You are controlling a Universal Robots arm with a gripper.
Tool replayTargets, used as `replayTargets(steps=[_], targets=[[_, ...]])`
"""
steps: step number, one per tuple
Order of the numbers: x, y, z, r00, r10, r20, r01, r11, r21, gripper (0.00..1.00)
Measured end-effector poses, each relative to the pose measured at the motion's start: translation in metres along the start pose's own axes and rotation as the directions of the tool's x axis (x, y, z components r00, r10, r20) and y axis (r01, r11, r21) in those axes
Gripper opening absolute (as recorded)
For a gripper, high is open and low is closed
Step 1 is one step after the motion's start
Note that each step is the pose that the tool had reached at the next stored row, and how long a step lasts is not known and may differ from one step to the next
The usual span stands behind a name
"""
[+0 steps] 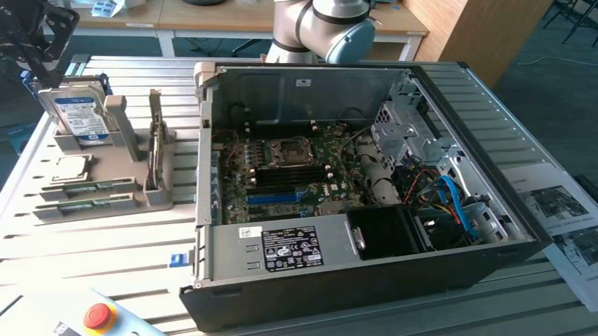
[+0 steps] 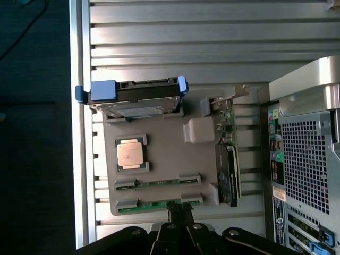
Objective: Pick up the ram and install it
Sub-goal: 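Reach for the ram, then pick up the ram and move it above insertion slot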
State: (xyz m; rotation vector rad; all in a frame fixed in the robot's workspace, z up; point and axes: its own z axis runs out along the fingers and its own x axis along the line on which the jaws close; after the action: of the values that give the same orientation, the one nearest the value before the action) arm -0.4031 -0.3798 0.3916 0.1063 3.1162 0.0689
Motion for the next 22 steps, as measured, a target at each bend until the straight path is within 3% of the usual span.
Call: replayTargets(steps=[22], targets=[[0.0035, 0.0044, 0.0002, 1.0, 0.0, 0.0, 0.0, 1.0, 0.0, 0.11]])
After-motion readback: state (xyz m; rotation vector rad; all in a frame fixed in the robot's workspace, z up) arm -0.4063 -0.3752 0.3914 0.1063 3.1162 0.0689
